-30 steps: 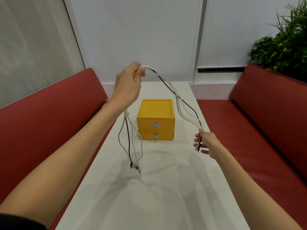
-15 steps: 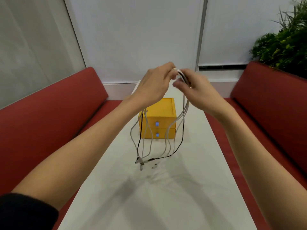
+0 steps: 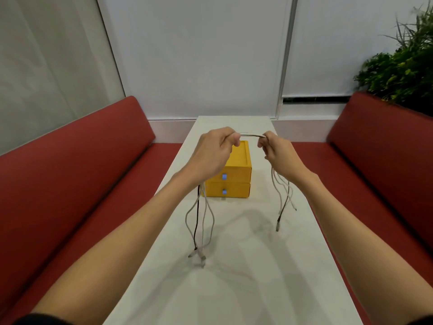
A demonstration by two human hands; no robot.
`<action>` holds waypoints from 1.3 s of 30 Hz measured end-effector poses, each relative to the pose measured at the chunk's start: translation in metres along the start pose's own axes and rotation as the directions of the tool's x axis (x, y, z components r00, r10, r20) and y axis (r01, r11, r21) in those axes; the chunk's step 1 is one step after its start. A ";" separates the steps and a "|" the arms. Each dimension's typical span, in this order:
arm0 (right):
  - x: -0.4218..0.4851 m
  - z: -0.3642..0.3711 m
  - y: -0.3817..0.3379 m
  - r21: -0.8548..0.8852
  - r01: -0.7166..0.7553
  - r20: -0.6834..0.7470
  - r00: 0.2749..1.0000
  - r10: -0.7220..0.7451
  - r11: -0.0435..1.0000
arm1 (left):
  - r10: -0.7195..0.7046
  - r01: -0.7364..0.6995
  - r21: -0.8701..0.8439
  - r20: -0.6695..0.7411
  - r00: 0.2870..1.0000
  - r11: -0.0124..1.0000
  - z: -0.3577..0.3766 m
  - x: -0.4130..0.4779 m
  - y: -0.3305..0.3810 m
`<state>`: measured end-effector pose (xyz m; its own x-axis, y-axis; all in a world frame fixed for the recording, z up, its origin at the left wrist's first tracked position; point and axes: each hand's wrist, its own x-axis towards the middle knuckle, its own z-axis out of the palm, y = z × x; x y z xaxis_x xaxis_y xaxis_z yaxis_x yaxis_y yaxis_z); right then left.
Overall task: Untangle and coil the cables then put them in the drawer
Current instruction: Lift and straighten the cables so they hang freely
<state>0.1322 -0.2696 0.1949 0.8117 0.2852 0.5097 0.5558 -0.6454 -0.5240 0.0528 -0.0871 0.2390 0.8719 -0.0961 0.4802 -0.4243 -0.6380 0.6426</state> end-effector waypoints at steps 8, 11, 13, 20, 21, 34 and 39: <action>-0.020 0.003 0.042 0.059 -0.220 -0.062 0.973 0.224 0.974 | -0.082 0.056 -0.224 -0.106 0.991 0.973 -0.028 -0.006 0.019; -0.028 0.009 0.050 0.144 -0.264 -0.071 0.958 0.276 0.954 | -0.142 0.093 -0.432 -0.082 0.986 0.897 -0.026 -0.007 0.028; -0.030 0.013 0.051 0.188 -0.284 -0.073 0.951 0.302 0.940 | -0.207 0.134 -0.558 -0.071 0.976 0.819 -0.027 -0.006 0.032; -0.038 0.018 0.053 0.256 -0.341 -0.025 0.933 0.358 0.905 | -0.313 0.134 -0.745 -0.105 0.944 0.653 -0.040 0.003 0.029; -0.040 0.019 0.055 0.269 -0.351 -0.012 0.930 0.368 0.897 | -0.318 0.128 -0.748 -0.115 0.941 0.651 -0.041 0.003 0.028; -0.077 0.033 0.082 0.564 -0.586 0.047 0.726 0.686 0.581 | -0.367 0.110 -0.817 -0.131 0.921 0.566 -0.056 0.003 0.024; -0.073 0.042 0.073 0.785 -0.558 0.109 0.552 0.827 0.268 | -0.373 0.139 -0.798 -0.114 0.921 0.586 -0.045 0.000 0.023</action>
<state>0.1208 -0.3083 0.0909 0.9270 -0.2988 -0.2267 -0.1628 0.2240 -0.9609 0.0321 -0.0675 0.2809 0.9333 0.2365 0.2701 -0.3227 0.2229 0.9199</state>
